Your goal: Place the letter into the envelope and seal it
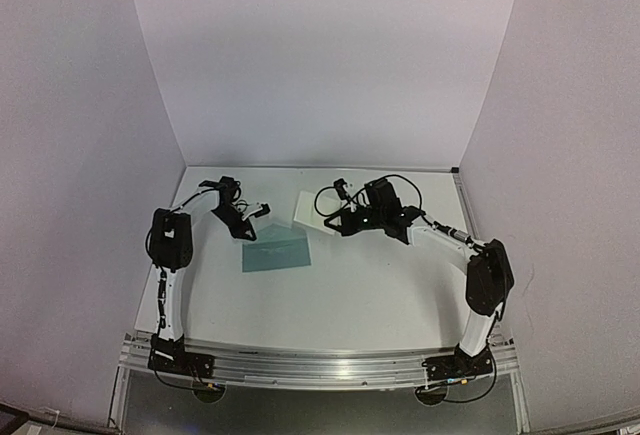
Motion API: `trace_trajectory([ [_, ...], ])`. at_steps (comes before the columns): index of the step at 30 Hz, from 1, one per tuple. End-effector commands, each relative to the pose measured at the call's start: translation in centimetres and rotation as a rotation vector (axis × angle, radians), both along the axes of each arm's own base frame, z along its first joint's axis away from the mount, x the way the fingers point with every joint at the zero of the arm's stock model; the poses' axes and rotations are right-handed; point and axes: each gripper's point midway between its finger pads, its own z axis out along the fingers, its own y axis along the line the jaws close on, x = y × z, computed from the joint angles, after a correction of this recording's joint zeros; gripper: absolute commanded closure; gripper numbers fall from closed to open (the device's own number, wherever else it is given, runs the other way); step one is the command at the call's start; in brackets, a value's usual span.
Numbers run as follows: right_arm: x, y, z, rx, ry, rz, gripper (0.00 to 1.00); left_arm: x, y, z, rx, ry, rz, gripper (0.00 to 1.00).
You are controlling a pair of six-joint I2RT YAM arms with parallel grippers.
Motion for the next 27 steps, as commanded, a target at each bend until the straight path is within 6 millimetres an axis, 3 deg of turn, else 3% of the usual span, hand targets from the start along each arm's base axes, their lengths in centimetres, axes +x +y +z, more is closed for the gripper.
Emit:
trace_trajectory([
  [1,0.4,0.4,1.1,0.026,-0.004,0.016,1.00,0.8,-1.3,1.2,-0.060,-0.022,0.014,1.00],
  [5,-0.4,0.3,2.1,0.029,-0.032,0.055,1.00,0.8,-2.1,5.6,-0.131,-0.068,0.028,1.00],
  [8,-2.5,0.4,4.1,0.054,-0.129,0.176,1.00,0.5,-2.7,11.5,-0.176,-0.175,0.010,1.00],
  [11,-4.9,0.4,6.2,0.053,-0.310,0.303,1.00,-2.0,-3.5,15.6,-0.177,-0.229,-0.060,1.00],
  [14,-6.6,0.5,7.9,-0.011,-0.545,0.396,1.00,-5.6,-4.4,18.5,-0.173,-0.235,-0.133,1.00],
  [18,-7.4,0.6,9.9,-0.083,-0.753,0.436,1.00,-9.5,-5.6,22.1,-0.190,-0.224,-0.177,1.00],
  [23,-8.2,0.8,11.7,-0.222,-1.017,0.482,1.00,-12.8,-6.4,26.4,-0.233,-0.213,-0.219,1.00],
  [27,-9.1,0.9,13.8,-0.302,-1.185,0.518,1.00,-14.7,-6.4,28.0,-0.237,-0.191,-0.254,1.00],
])
